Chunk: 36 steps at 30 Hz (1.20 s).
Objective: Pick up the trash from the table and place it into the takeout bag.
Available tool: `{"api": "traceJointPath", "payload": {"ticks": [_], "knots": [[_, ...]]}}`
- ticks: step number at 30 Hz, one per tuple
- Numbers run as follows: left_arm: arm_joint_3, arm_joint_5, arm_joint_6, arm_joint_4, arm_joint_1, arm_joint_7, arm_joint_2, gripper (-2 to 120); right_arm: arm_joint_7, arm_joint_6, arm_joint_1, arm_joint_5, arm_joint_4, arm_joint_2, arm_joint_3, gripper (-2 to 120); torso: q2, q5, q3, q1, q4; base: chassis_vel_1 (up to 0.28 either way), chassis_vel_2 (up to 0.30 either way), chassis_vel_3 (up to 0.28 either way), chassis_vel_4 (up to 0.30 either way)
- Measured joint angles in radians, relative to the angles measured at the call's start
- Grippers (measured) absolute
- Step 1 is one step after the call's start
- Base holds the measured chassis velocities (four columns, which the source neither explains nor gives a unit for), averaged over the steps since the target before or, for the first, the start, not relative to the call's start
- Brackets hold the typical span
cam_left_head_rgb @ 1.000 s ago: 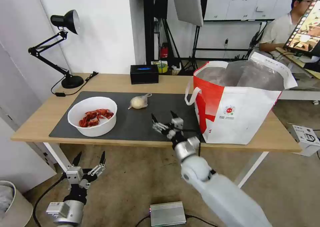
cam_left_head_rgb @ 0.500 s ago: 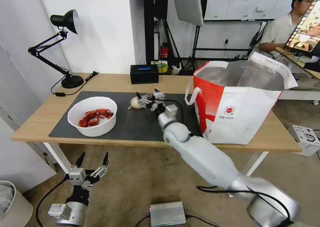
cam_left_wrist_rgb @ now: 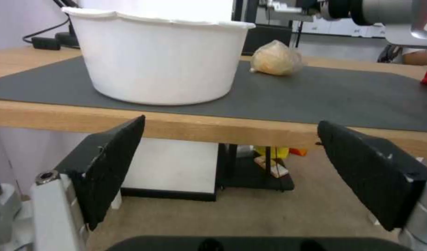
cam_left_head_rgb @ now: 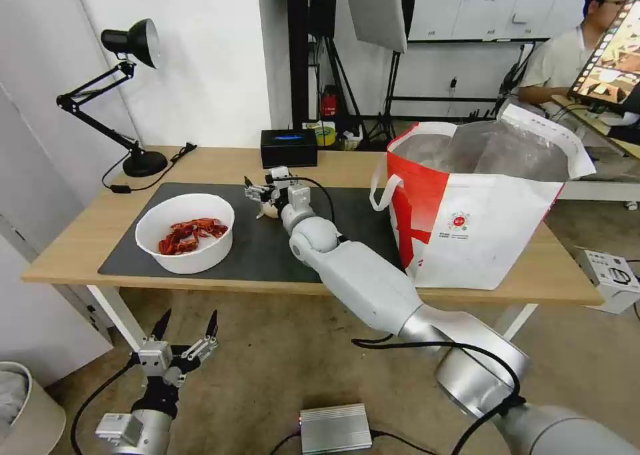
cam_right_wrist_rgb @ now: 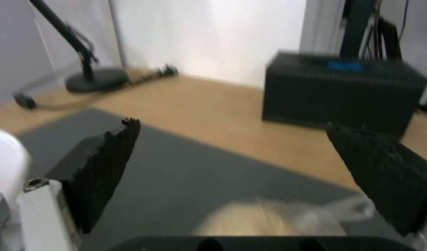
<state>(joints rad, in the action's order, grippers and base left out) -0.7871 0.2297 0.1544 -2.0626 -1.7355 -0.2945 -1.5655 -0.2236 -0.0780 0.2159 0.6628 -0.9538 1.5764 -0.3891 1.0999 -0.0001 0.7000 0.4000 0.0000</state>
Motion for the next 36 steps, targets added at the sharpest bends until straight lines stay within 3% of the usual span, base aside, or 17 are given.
{"api": "traceJointPath", "payload": {"ticks": [4,7,10,21,36], "knots": [[-0.001,0.0,0.0,0.0,0.0,-0.002,0.0,100,-0.005,-0.044,-0.006,0.007,0.008,0.0,0.0,100,0.0,0.0001,0.0,0.0,0.0,0.0,0.0,0.0,0.0],[0.005,-0.002,0.0,0.003,0.002,-0.015,0.0,100,0.011,-0.133,-0.02,0.045,0.031,-0.001,0.0,100,0.0,0.0002,0.0,0.0,0.0,0.0,0.0,0.0,0.0],[0.016,-0.015,0.0,0.008,0.003,-0.022,-0.001,100,0.029,-0.148,-0.039,0.061,0.062,-0.001,-0.001,100,0.0,0.0001,0.0,0.0,0.0,0.0,0.0,0.0,0.0],[0.033,-0.031,0.003,0.01,-0.004,-0.033,-0.011,100,0.115,-0.152,-0.082,0.099,0.13,-0.001,-0.046,100,0.0,0.0002,0.0,0.0,0.0,0.0,0.0,0.0,0.0],[0.014,-0.03,0.035,0.02,-0.027,-0.043,-0.025,100,0.125,-0.144,-0.054,0.062,0.158,-0.001,-0.073,100,0.0,0.0002,0.0,0.0,0.0,0.0,0.0,0.0,0.0]]}}
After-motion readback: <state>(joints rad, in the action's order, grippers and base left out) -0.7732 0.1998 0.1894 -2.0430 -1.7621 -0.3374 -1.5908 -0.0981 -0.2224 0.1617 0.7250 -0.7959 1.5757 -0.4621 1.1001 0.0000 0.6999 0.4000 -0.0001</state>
